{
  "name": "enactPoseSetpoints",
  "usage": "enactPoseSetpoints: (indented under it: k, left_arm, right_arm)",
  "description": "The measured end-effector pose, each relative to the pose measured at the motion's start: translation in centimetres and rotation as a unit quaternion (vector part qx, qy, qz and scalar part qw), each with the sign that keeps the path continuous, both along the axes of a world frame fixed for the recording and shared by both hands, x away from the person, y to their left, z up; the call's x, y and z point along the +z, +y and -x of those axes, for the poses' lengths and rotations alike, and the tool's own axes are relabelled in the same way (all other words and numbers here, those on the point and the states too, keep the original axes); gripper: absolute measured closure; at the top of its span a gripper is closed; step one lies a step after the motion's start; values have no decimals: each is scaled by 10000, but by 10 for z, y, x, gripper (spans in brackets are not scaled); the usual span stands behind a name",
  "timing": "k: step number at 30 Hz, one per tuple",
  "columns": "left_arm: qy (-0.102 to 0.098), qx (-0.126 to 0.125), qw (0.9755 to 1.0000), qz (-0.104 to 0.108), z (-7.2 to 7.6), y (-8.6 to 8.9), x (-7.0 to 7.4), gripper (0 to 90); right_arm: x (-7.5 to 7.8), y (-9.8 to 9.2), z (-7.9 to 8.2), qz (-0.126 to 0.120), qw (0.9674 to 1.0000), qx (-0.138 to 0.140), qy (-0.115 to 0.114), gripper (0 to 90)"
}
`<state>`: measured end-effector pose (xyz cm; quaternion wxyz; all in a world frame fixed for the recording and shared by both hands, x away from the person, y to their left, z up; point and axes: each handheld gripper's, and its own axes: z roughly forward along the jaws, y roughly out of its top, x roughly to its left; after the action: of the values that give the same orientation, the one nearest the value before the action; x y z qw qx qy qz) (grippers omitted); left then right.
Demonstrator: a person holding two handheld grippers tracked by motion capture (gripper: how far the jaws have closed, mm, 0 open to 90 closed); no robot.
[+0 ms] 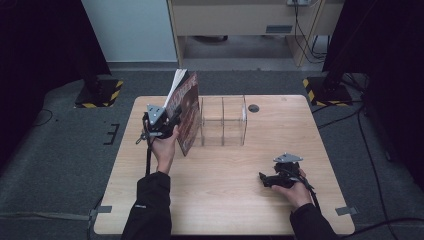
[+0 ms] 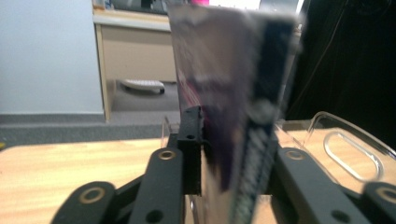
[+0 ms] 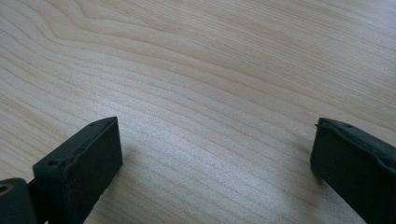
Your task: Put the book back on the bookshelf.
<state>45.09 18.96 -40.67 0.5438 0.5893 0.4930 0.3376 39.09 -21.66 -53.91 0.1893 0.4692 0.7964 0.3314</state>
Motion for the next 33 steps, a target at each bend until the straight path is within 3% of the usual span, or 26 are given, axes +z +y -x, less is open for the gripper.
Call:
enactPoseSetpoints:
  k: [3,6,15,20,28,33]
  left_arm:
    - [7,-112,9999,-80,5,4,-2,605]
    - [63,-179,9995,-264,11,8,-3,583]
    - [89,-260,9986,-463,26,16,-9,518]
    - [103,-538,9968,-577,39,19,-12,463]
    - [510,-933,9930,-504,63,27,-28,406]
    - [860,-1127,9884,-545,76,35,-50,351]
  right_arm:
    - [0,0,0,-2,10000,2,2,25]
    - [0,0,0,-3,10000,2,2,25]
    - [0,0,0,-4,10000,0,-5,25]
    - [0,0,0,-7,10000,1,-5,24]
    - [0,0,0,-2,10000,-1,-2,24]
    - [0,0,0,9,10000,13,-33,24]
